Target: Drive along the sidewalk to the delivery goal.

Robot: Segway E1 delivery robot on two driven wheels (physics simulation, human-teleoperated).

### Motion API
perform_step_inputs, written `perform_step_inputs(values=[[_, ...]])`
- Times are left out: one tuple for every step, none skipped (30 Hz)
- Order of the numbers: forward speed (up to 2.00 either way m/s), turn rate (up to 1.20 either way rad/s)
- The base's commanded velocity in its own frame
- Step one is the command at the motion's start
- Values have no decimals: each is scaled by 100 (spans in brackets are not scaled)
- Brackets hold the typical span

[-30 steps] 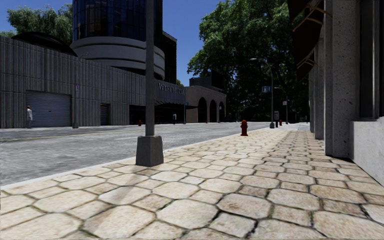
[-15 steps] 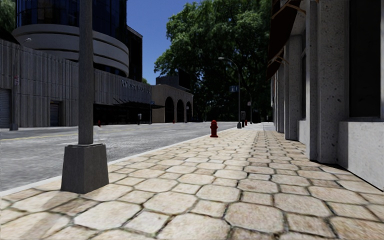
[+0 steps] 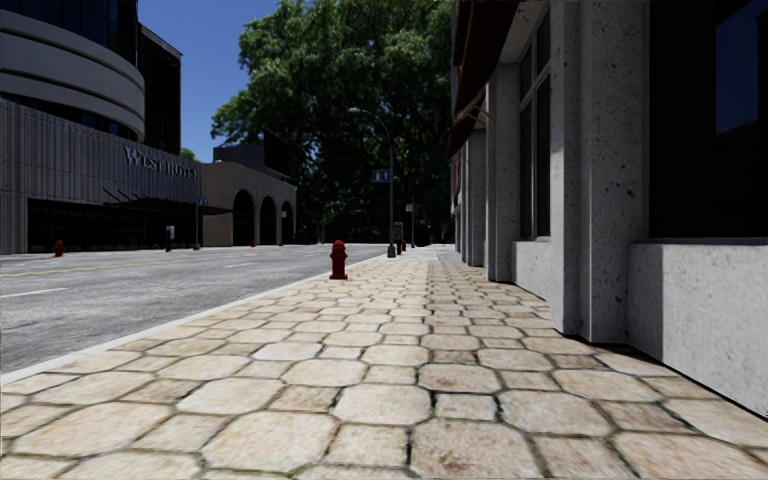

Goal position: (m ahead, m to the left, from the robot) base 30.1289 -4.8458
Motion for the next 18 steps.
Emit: perform_step_inputs(values=[[200,-56],[200,-55],[200,-55],[200,-55],[200,-50],[200,-50],[200,-36],[200,-27],[200,0],[200,0],[200,0],[200,0],[200,0],[200,0],[200,0],[200,0],[200,0],[200,0]])
